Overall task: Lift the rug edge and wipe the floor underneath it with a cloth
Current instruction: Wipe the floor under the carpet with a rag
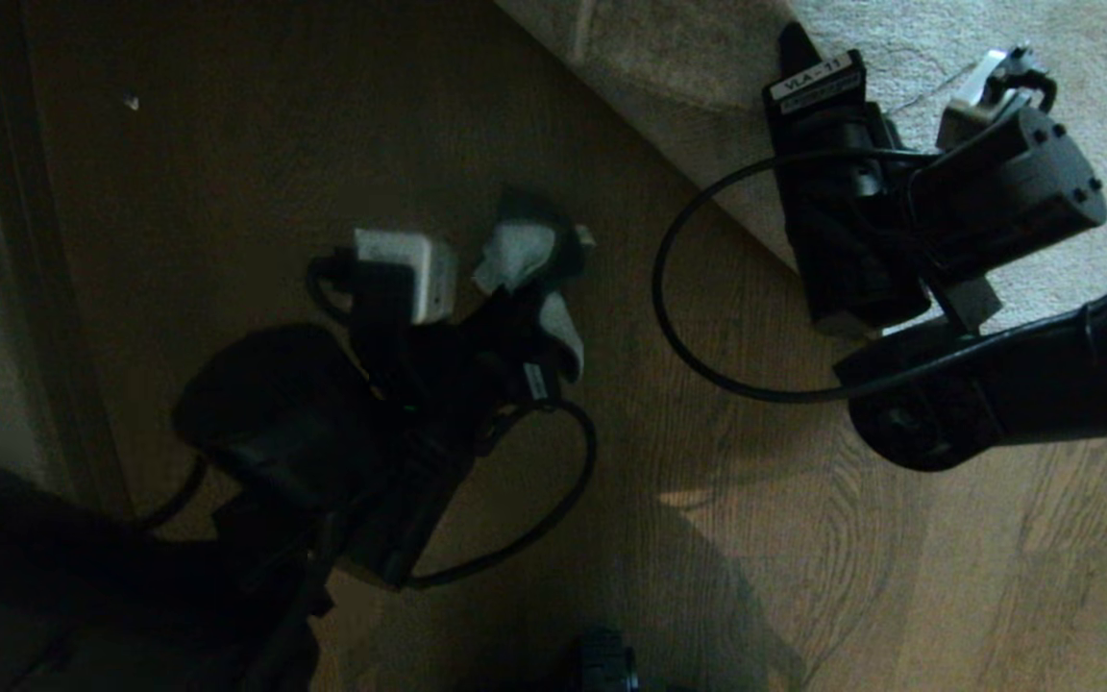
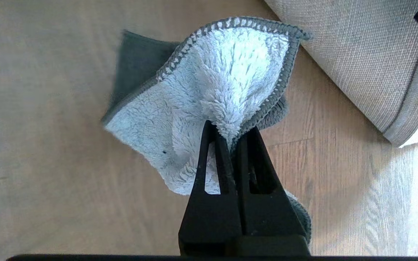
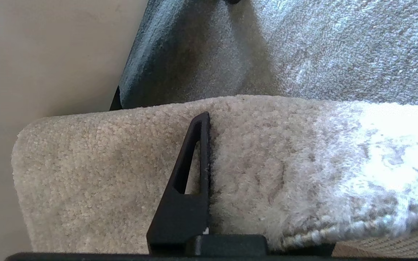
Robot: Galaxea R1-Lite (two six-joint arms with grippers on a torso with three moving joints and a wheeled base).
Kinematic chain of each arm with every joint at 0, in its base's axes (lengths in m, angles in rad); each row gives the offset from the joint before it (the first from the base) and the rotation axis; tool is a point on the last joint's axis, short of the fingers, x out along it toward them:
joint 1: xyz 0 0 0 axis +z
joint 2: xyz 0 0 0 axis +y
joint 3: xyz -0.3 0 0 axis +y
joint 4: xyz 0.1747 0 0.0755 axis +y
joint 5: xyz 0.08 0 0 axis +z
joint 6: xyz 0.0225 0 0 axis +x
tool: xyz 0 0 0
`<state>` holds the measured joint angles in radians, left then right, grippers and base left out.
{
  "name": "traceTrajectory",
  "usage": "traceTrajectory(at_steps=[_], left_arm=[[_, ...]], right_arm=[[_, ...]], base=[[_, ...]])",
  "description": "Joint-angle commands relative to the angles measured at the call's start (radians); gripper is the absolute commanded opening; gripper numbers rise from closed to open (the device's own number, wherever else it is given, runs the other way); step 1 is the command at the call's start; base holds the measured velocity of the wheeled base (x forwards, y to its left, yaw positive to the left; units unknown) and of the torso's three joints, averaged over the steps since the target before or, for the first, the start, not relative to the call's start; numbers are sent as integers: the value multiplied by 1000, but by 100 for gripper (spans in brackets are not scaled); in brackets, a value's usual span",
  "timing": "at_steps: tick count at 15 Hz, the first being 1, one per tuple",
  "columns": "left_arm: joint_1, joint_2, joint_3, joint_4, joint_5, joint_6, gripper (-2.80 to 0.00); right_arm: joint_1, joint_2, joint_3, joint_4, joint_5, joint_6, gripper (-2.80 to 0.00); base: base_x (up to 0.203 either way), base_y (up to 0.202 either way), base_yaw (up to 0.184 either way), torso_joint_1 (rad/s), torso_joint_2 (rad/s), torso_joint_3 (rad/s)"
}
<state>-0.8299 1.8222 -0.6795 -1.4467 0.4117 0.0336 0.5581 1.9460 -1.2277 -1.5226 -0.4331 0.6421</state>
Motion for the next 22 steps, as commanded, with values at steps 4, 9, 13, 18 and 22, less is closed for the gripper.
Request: traceTrajectory(at_steps=[4, 9, 13, 18, 22], left_arm=[[3, 98, -96, -29, 36, 1, -280], [74, 112, -169, -34, 58, 2, -280], [171, 107, -182, -34, 48, 1, -280], [230, 100, -199, -32, 22, 3, -280], [301, 78, -204, -31, -15, 5, -280]], right_arm=[[0, 1, 13, -47, -3, 4, -280], [2, 1, 13, -47, -3, 4, -280], [3, 1, 14, -47, -3, 4, -280], [6, 1, 14, -47, -3, 4, -280], [11, 1, 14, -47, -3, 4, -280]], base=[[0, 0, 0, 0, 0, 0], [0, 0, 0, 0, 0, 0], [0, 0, 0, 0, 0, 0], [0, 0, 0, 0, 0, 0], [0, 0, 0, 0, 0, 0]])
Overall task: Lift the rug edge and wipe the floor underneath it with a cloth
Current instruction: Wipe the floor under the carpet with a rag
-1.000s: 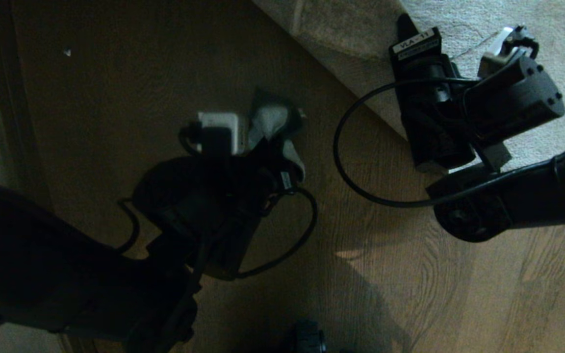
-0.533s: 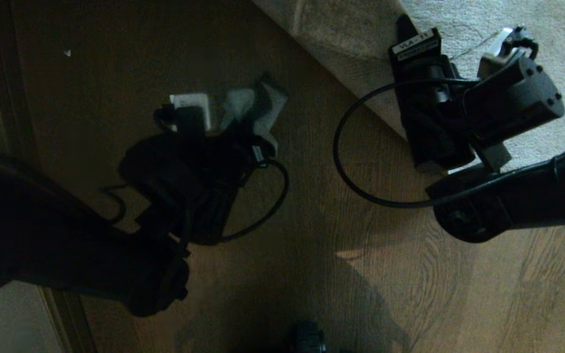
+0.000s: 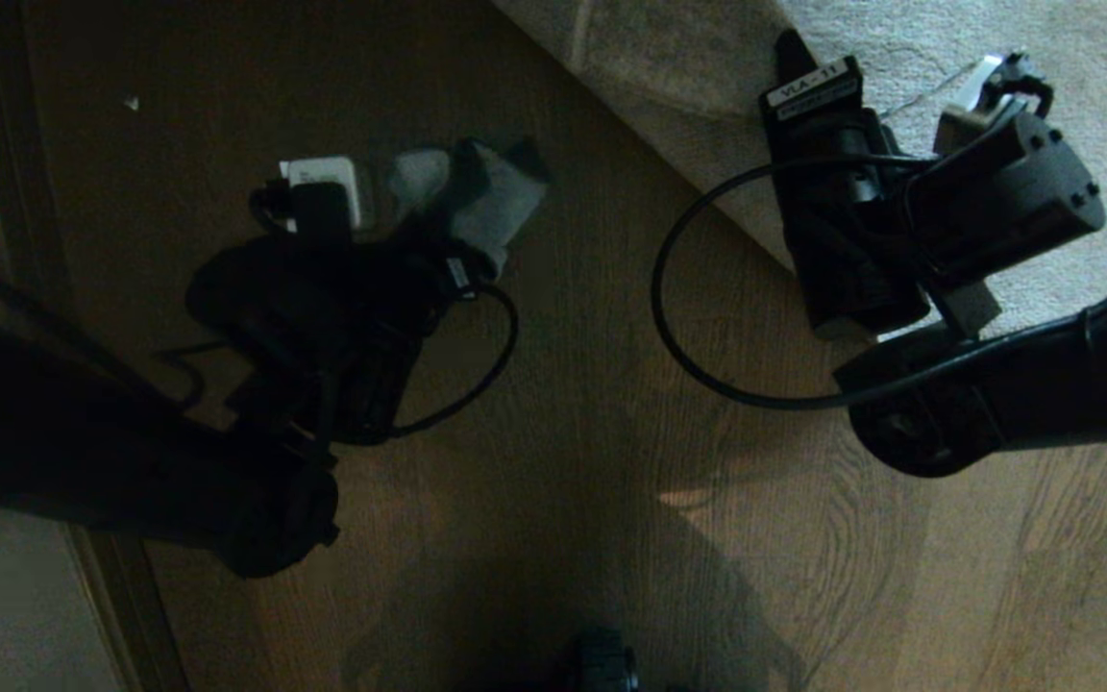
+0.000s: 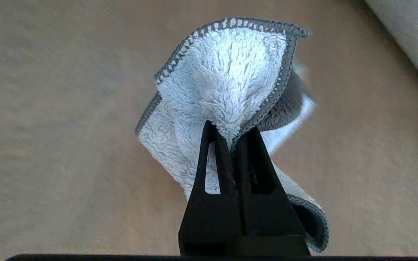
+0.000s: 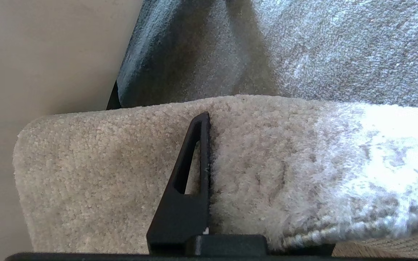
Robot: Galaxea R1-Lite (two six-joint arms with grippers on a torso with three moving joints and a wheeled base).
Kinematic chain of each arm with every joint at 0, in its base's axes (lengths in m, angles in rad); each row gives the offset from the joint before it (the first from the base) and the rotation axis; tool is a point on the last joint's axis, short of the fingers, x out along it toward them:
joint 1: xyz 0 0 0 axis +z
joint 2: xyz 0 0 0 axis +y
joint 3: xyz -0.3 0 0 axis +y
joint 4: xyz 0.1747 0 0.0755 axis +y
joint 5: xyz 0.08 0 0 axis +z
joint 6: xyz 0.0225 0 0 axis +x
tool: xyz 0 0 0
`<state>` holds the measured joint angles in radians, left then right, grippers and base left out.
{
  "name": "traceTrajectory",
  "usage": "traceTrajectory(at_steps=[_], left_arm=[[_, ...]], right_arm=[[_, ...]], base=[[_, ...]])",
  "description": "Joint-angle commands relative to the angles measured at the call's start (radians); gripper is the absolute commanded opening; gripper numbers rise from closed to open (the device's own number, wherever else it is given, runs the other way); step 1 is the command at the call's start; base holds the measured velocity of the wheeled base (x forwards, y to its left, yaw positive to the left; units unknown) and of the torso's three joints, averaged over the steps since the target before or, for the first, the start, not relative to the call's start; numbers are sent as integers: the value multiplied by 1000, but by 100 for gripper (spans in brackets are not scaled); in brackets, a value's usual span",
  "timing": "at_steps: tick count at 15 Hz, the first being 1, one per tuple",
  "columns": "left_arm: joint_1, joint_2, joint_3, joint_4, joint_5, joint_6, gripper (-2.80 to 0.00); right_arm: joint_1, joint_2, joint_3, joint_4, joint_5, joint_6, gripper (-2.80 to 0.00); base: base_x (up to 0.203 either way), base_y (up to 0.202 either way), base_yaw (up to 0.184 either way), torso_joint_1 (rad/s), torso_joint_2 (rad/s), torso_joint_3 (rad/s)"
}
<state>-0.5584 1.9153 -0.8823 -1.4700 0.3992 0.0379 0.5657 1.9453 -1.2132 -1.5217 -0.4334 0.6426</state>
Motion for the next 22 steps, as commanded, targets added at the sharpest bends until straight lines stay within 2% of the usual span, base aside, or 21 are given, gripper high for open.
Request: traceTrajectory(at_steps=[1, 6, 15, 19, 22], left_arm=[[43, -25, -2, -7, -4, 0, -280], [135, -60, 0, -2, -25, 0, -280], [244, -118, 2, 13, -26, 6, -280], [272, -179, 14, 42, -28, 5, -280], [285, -241, 71, 54, -27, 6, -280]], right_arm=[[8, 1, 0, -48, -2, 3, -280], [22, 4, 0, -48, -2, 3, -280], [25, -2, 15, -48, -2, 2, -280], [37, -2, 14, -48, -2, -11, -280], [43, 0, 14, -48, -2, -12, -280]], base=[[0, 0, 0, 0, 0, 0], [0, 0, 0, 0, 0, 0], [0, 0, 0, 0, 0, 0], [0, 0, 0, 0, 0, 0], [0, 0, 0, 0, 0, 0]])
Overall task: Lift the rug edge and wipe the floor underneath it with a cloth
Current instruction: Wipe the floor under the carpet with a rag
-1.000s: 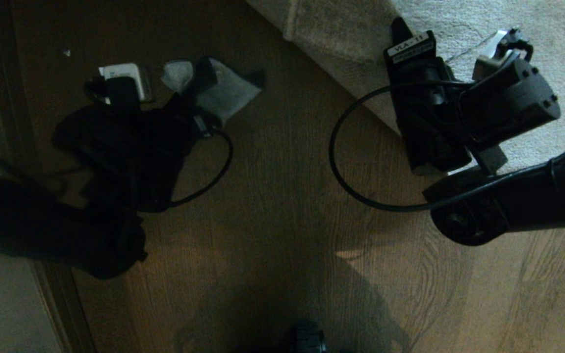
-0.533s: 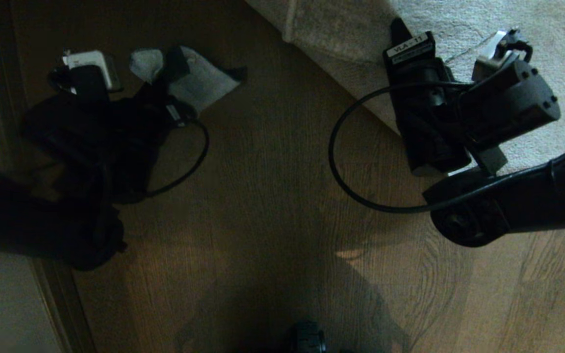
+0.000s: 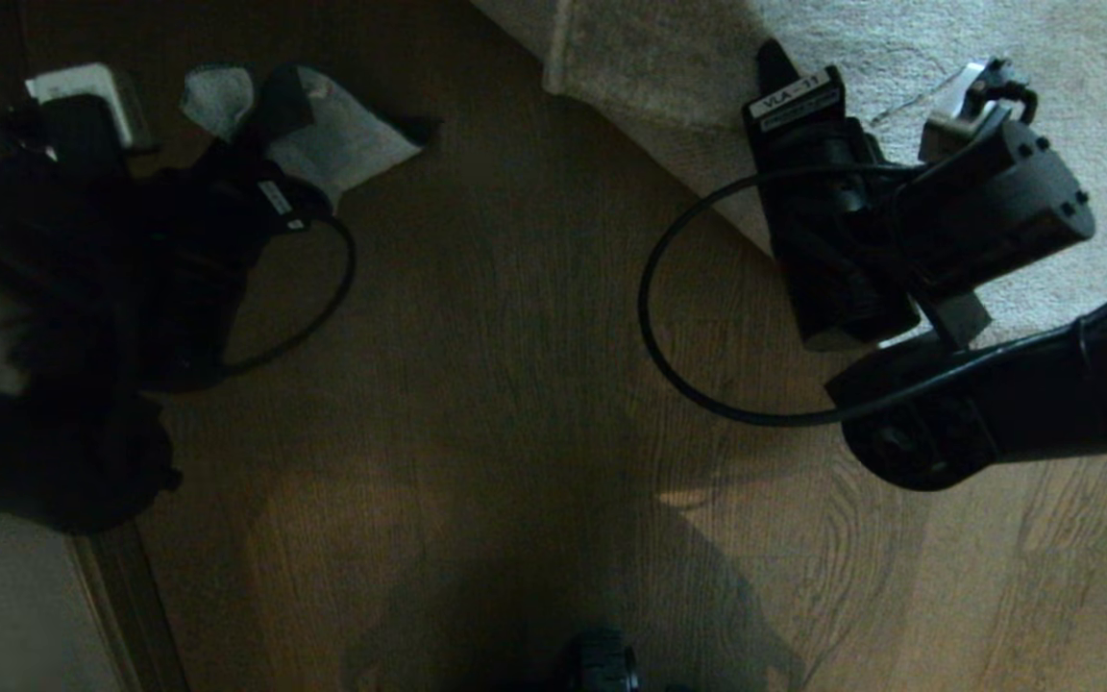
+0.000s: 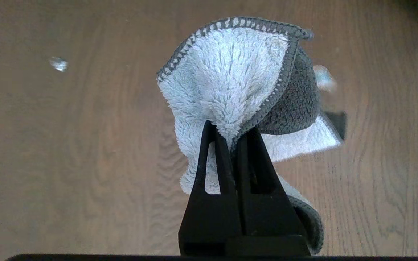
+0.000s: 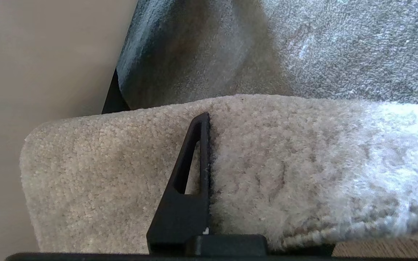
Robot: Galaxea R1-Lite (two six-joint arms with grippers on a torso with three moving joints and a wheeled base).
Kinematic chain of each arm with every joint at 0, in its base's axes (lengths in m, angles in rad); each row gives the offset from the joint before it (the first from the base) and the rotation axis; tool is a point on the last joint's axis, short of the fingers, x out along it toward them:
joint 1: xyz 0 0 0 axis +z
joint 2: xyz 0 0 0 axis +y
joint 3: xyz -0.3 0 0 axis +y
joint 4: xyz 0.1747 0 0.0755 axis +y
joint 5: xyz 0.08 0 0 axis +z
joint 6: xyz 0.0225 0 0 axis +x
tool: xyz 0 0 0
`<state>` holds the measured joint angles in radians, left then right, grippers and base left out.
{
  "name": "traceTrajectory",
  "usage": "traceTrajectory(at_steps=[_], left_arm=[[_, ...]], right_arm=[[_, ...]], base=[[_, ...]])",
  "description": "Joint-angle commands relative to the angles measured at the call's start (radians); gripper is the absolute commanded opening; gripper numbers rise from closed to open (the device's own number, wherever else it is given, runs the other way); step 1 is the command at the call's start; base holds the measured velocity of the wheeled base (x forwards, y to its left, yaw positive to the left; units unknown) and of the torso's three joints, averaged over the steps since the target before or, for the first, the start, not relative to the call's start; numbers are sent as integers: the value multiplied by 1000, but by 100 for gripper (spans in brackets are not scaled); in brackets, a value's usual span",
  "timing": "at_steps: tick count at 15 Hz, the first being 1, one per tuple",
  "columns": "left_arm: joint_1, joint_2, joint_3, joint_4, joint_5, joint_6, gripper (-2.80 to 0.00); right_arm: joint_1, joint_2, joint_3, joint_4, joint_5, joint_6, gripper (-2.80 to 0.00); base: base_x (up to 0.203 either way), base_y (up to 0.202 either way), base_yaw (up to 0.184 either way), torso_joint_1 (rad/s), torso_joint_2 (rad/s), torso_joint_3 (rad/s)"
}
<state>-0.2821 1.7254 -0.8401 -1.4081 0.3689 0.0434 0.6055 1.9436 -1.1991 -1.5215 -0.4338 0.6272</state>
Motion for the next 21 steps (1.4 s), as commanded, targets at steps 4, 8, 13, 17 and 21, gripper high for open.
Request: traceTrajectory(at_steps=[4, 8, 13, 17, 21], left_arm=[[60, -132, 130, -6, 1, 1, -280], [92, -232, 260, -8, 1, 0, -280], [104, -383, 460, -6, 2, 1, -280], [103, -494, 616, -5, 2, 12, -280], [103, -601, 762, -5, 2, 22, -280]], right_arm=[[5, 0, 1, -49, -2, 3, -280], [7, -3, 12, -49, -2, 2, -280], [7, -8, 29, -49, -2, 2, -280], [24, -8, 35, -49, -2, 2, -280], [42, -8, 35, -49, -2, 0, -280]], base=[[0, 0, 0, 0, 0, 0], [0, 0, 0, 0, 0, 0], [0, 0, 0, 0, 0, 0], [0, 0, 0, 0, 0, 0], [0, 0, 0, 0, 0, 0]])
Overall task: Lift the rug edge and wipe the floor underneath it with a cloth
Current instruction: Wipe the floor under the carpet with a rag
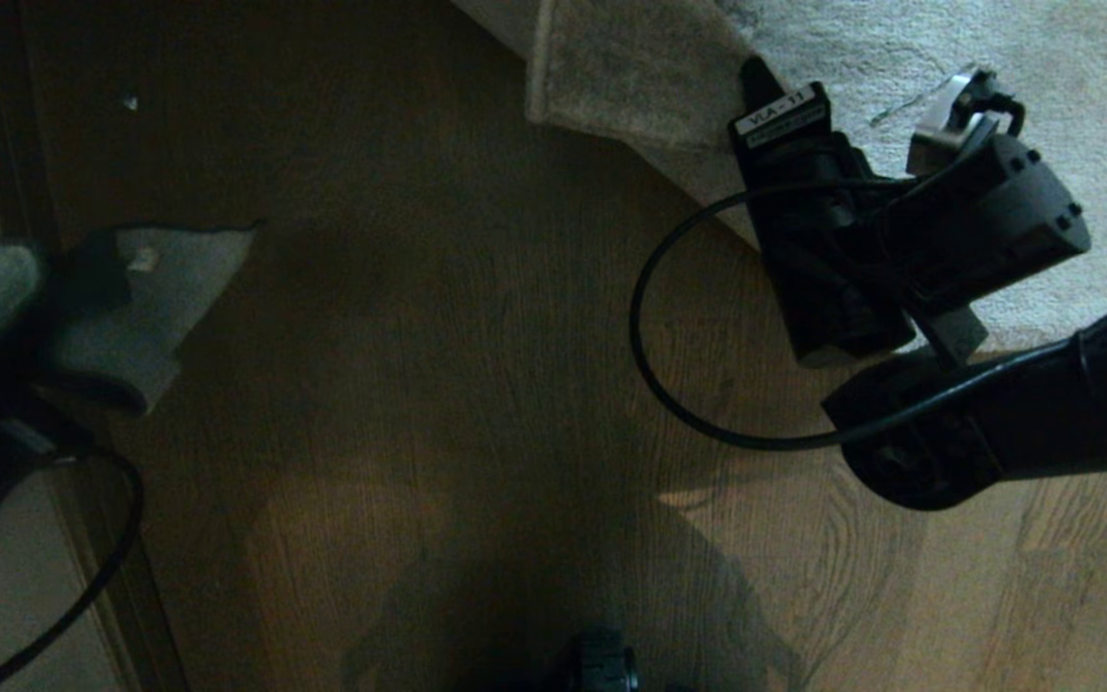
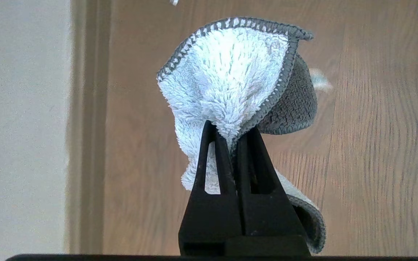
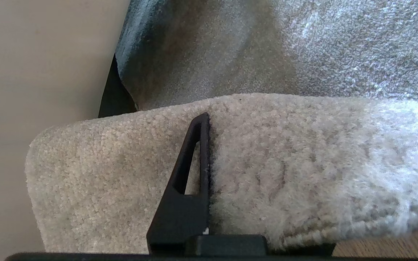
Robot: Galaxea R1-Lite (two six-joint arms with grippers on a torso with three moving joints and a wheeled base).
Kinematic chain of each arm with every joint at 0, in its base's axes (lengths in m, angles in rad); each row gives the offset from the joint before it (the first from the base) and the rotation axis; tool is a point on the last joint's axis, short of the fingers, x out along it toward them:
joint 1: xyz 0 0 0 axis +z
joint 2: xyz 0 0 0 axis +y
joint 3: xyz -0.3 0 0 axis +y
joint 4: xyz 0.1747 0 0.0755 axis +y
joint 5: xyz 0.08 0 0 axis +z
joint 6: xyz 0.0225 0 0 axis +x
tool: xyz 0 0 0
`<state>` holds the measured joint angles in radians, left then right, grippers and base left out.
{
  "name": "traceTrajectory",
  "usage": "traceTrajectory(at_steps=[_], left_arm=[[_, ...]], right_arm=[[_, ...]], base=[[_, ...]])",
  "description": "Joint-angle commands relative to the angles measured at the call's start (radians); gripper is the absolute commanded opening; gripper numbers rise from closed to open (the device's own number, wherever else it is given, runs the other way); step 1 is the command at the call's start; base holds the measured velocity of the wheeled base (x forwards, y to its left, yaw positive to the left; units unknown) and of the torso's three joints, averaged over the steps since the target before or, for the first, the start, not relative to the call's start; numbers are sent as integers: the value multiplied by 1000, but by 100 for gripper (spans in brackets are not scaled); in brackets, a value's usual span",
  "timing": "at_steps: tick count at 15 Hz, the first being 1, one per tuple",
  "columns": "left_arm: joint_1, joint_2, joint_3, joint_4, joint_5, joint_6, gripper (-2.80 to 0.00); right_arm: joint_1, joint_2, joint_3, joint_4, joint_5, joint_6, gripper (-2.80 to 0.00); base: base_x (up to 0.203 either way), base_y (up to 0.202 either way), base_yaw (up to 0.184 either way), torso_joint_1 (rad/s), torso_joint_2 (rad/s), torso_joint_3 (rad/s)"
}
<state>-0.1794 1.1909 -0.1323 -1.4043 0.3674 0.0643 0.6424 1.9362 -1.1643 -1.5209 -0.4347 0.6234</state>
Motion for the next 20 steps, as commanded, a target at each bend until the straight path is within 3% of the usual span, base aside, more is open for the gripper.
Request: traceTrajectory(at_steps=[1, 3, 5, 11, 14, 16, 19, 20], left_arm=[[0, -90, 91, -9, 4, 1, -280], [0, -150, 131, 29, 6, 1, -280], [-4, -254, 132, 169, 2, 0, -280], [-15, -804, 131, 806, -17, 5, -280], [-17, -917, 131, 1059, -38, -1, -280], [-17, -909, 131, 1214, -104, -27, -280], [-17, -909, 123, 1313, -281, -46, -280], [-17, -908, 127, 1349, -354, -21, -280]], right_arm=[[6, 0, 0, -49, -2, 4, -280], [6, 0, 0, -49, -1, -14, -280], [11, 0, -2, -49, -1, -16, -280], [11, -12, 2, -49, -1, -19, -280], [11, -14, 15, -49, -1, -21, -280], [13, -16, 15, -49, -1, -27, -280], [14, -17, 16, -49, 6, -40, -280], [14, -22, 23, -49, 12, -42, -280]], base=[[0, 0, 0, 0, 0, 0], [0, 0, 0, 0, 0, 0], [0, 0, 0, 0, 0, 0], [0, 0, 0, 0, 0, 0], [0, 0, 0, 0, 0, 0], [0, 0, 0, 0, 0, 0], [0, 0, 0, 0, 0, 0], [0, 0, 0, 0, 0, 0]])
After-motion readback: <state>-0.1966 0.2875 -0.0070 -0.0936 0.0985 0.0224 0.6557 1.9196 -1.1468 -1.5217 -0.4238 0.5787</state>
